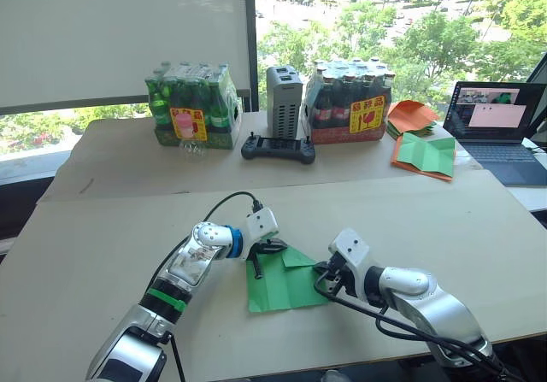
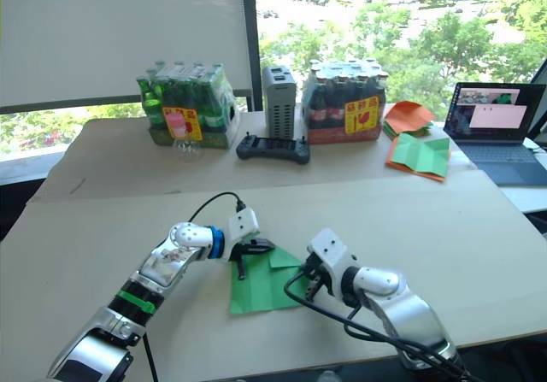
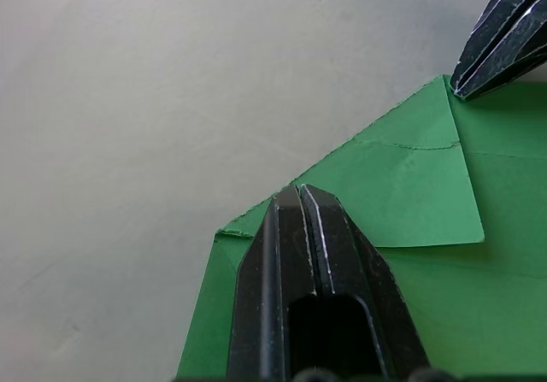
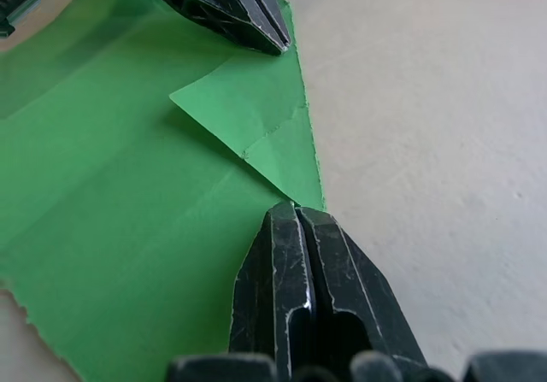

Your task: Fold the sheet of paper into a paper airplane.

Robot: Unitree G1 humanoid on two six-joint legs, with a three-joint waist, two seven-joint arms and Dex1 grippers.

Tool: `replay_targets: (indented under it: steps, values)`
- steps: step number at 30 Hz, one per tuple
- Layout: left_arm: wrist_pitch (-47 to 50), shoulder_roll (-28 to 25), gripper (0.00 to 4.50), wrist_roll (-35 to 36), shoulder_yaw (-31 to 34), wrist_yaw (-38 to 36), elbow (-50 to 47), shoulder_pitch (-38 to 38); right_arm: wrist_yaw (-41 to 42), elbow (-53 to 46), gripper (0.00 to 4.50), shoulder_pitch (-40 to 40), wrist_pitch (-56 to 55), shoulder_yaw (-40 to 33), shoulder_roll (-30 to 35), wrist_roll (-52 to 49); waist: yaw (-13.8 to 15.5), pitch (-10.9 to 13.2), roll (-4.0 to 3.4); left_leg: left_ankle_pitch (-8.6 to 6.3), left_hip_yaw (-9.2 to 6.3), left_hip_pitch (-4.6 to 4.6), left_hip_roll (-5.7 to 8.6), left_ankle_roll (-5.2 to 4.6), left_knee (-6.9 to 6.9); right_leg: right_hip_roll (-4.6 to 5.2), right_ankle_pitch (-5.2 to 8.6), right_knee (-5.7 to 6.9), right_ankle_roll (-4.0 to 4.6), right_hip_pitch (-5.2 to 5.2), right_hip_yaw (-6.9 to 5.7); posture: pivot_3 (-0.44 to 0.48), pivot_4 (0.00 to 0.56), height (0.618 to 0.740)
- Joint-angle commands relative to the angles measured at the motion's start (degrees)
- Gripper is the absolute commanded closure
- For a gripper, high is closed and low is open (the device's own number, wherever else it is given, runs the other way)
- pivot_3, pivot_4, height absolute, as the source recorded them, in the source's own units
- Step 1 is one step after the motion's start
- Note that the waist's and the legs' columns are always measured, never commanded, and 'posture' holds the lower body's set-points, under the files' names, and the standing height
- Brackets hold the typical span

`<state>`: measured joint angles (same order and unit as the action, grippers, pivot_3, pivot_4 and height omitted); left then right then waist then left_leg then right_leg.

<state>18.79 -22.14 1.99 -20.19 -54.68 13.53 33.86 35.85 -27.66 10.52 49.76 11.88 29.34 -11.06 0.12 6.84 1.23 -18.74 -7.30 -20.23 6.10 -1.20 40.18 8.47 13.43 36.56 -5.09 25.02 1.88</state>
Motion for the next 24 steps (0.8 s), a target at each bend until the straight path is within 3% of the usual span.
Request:
replay_targets:
  steps: [1, 6, 12, 16, 24]
  values:
    - [0.2, -0.2, 4.50, -1.4, -1.1, -0.3, 1.7, -0.3, 2.9, -3.0, 4.45, -0.1, -5.3, -2.8, -1.9, -5.1, 0.0, 0.0, 0.00, 0.00, 0.00, 0.00, 0.00, 0.00, 0.00, 0.00, 0.00, 0.00, 0.00, 0.00, 0.00, 0.000, 0.150, 0.735]
    - [-0.2, -0.4, 4.50, -0.9, 0.0, 0.3, 0.1, -0.4, 5.3, -1.8, 4.45, 3.0, -8.8, -7.2, -4.1, -10.5, 0.0, 0.0, 0.00, 0.00, 0.00, 0.00, 0.00, 0.00, 0.01, 0.00, 0.00, -0.01, 0.00, 0.00, 0.00, 0.000, 0.150, 0.735]
    - [6.8, -1.8, 4.50, 4.6, 6.9, 1.4, -8.8, -1.0, 4.7, 1.9, 4.45, 7.3, -10.2, -4.4, -4.9, -9.6, -0.5, 0.1, 0.00, 0.00, 0.00, -0.06, -0.02, 0.00, -0.09, -0.01, 0.00, 0.11, 0.00, 0.13, 0.00, 0.000, 0.150, 0.735]
    - [15.3, -3.9, 4.50, 10.5, 12.8, 2.4, -18.6, -4.8, 3.8, 6.5, 4.45, 9.3, -13.1, 0.5, -6.2, -5.7, -1.2, 0.1, -0.01, 0.00, 0.00, -0.09, -0.04, 0.00, -0.14, -0.01, 0.00, 0.14, 0.00, 0.19, 0.00, 0.000, 0.150, 0.735]
    - [28.5, -7.0, 4.50, 20.0, 23.8, 6.9, -30.5, -15.8, 5.3, 9.0, 4.45, 9.5, -14.9, 1.8, -6.2, -5.5, -1.1, 0.1, -0.07, 0.00, -0.02, -0.08, -0.03, 0.00, -0.23, -0.01, 0.00, 0.12, 0.00, 0.22, 0.00, 0.000, 0.150, 0.735]
